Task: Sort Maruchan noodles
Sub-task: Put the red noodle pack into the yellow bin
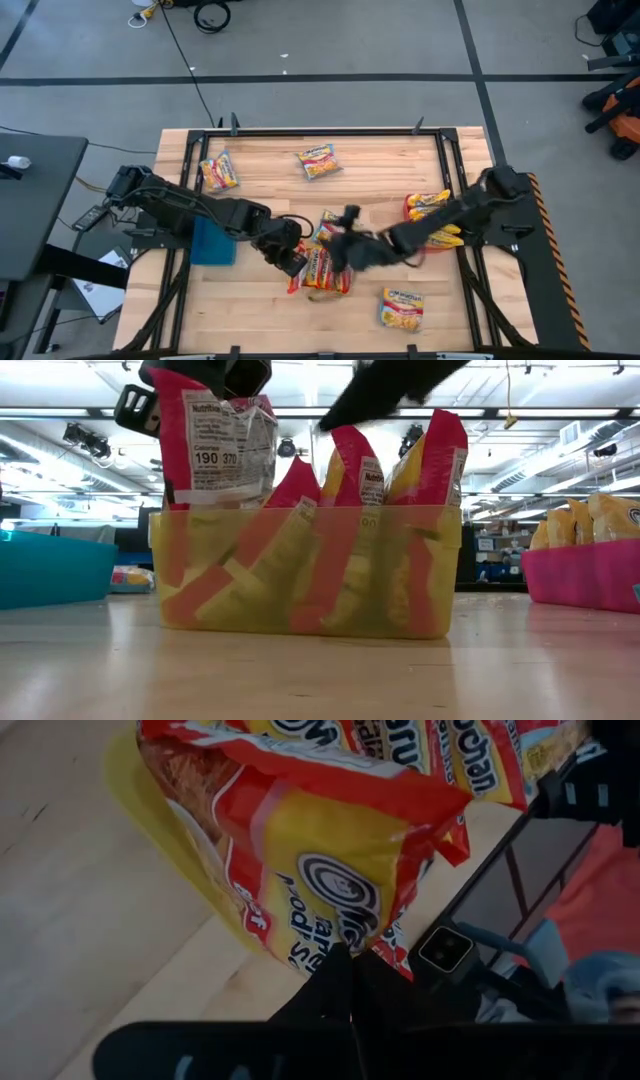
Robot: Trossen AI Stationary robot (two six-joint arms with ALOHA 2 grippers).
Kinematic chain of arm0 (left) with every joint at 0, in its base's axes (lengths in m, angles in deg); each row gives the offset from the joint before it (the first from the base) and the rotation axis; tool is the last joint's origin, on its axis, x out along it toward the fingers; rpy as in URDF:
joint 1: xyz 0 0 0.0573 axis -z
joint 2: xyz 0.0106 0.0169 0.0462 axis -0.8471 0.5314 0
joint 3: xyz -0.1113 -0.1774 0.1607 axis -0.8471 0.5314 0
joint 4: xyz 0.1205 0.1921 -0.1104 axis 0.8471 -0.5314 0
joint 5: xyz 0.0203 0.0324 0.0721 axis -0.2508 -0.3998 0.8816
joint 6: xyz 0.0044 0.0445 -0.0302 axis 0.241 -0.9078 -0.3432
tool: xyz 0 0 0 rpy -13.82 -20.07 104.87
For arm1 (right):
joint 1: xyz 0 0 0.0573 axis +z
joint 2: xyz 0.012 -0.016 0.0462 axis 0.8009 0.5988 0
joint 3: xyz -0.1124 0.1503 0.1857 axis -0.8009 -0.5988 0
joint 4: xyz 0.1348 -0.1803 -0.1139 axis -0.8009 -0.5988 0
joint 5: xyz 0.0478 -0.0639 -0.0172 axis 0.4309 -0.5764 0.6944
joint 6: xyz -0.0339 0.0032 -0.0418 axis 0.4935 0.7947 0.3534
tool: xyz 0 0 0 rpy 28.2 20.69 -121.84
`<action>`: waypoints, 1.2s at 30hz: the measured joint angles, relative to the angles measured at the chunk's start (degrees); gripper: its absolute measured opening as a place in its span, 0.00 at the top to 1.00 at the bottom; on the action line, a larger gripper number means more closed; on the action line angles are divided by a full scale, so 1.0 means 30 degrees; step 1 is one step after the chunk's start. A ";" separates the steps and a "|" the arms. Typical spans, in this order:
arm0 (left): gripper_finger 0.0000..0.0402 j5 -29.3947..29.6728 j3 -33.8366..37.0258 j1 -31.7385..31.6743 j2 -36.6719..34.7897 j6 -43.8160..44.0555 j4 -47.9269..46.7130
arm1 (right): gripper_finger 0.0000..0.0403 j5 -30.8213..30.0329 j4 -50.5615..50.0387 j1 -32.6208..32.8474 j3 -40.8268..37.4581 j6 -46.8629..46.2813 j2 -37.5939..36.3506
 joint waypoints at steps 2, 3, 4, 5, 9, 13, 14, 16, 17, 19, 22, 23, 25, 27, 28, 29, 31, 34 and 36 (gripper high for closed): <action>0.99 0.0059 -0.0006 0.0135 0.0000 -0.0020 0.0000 | 0.40 0.0574 0.2286 -0.1091 -0.0143 0.1100 0.1068; 0.99 0.0104 0.0002 0.0196 0.0007 -0.0020 -0.0045 | 0.40 0.0848 0.3053 -0.1514 -0.0150 0.1347 0.1670; 0.99 0.0143 0.0002 0.0264 0.0007 -0.0020 -0.0058 | 0.40 0.1156 0.3958 -0.1838 -0.0147 0.1471 0.2281; 0.99 0.0162 0.0002 0.0319 0.0007 -0.0032 -0.0062 | 0.40 0.1814 0.4540 -0.2109 -0.0065 0.1512 0.2878; 0.99 0.0400 0.0002 0.0402 0.0007 -0.0120 -0.0289 | 0.40 0.5851 0.5671 -0.2553 0.0570 0.1008 0.4718; 0.99 0.0523 -0.0006 0.0422 0.0000 -0.0242 -0.0513 | 0.41 0.9022 0.5520 -0.2488 0.0921 0.0222 0.5219; 0.99 0.0587 -0.0006 0.0412 0.0000 -0.0263 -0.0578 | 0.41 0.9502 0.5408 -0.2433 0.0921 0.0069 0.5219; 0.99 0.0999 -0.0006 0.0392 0.0000 -0.0321 -0.0642 | 0.41 1.0061 0.5329 -0.2333 0.0921 -0.0180 0.5219; 0.99 0.1132 -0.0006 0.0352 0.0000 -0.0334 -0.0655 | 0.41 1.0178 0.5268 -0.2302 0.0921 -0.0247 0.5219; 0.99 0.1396 -0.0006 0.0330 0.0000 -0.0327 -0.0705 | 0.41 1.0389 0.5265 -0.2298 0.0921 -0.0337 0.5219; 0.99 0.1559 -0.0006 0.0526 0.0000 -0.0107 -0.0693 | 0.41 1.0486 0.5370 -0.2320 0.0921 -0.0403 0.5207; 0.99 0.1628 -0.0006 0.0620 0.0000 -0.0090 -0.0640 | 0.41 1.0463 0.5403 -0.2320 0.0921 -0.0396 0.5189; 0.99 0.1695 -0.0006 0.0837 0.0000 0.0043 -0.0476 | 0.41 1.0026 0.5492 -0.2312 0.0928 -0.0402 0.5182; 0.99 0.1984 -0.0006 0.1042 0.0007 0.0212 -0.0295 | 0.41 0.9457 0.5538 -0.2334 0.0936 -0.0403 0.5175; 0.99 0.2265 -0.0006 0.1128 0.0007 0.0367 -0.0296 | 0.41 0.9184 0.5553 -0.2334 0.0936 -0.0410 0.5175; 0.99 0.2662 -0.0006 0.1207 0.0007 0.0403 -0.0321 | 0.41 0.8894 0.5542 -0.2337 0.0936 -0.0403 0.5172; 0.99 0.3768 -0.0003 0.1340 0.0007 0.0415 -0.0384 | 0.41 0.8326 0.5311 -0.2349 0.0936 -0.0402 0.5052; 0.99 0.5090 -0.0006 0.1283 0.0007 0.0483 -0.0482 | 0.40 0.7349 0.4300 -0.2208 0.0936 -0.0376 0.4558; 0.99 0.5751 -0.0006 0.1138 0.0000 0.0483 -0.0488 | 0.40 0.6434 0.3139 -0.1931 0.0931 -0.0321 0.4022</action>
